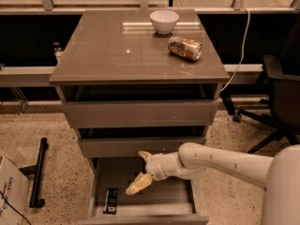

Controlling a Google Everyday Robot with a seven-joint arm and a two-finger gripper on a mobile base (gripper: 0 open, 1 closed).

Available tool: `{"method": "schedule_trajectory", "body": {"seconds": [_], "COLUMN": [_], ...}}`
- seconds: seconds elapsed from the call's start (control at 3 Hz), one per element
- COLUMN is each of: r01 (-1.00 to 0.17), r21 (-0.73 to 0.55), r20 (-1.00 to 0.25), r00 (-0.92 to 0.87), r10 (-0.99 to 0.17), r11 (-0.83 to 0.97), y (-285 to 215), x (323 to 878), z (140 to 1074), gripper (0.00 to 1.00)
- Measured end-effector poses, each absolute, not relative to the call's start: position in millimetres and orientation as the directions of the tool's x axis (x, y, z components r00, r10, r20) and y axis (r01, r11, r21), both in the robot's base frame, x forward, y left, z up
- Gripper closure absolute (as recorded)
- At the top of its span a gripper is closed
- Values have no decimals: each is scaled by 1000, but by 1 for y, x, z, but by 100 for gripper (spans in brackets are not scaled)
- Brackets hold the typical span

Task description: Pick rxbar blueberry from bottom drawer and place on counter

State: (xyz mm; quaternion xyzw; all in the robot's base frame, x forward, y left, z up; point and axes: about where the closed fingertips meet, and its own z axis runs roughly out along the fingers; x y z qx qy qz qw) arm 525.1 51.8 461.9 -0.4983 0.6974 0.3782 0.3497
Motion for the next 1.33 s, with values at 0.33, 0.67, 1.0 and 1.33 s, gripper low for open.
{"method": "schedule_trajectory", "body": {"seconds": [0.33,0.67,1.0,1.33], "r01": [-965,-965,-964,-956], "r21": [160,136,121,129], "r20": [-852,-841,-834,-835], "r00": [-242,-232,-229,-249], "r10": [-464,-489,-501,-492], "r11": [209,223,239,264], "y": [65,83,93,110], "x": [532,539,542,546], "z": [440,401,377,338], "gripper": [0,0,0,0]}}
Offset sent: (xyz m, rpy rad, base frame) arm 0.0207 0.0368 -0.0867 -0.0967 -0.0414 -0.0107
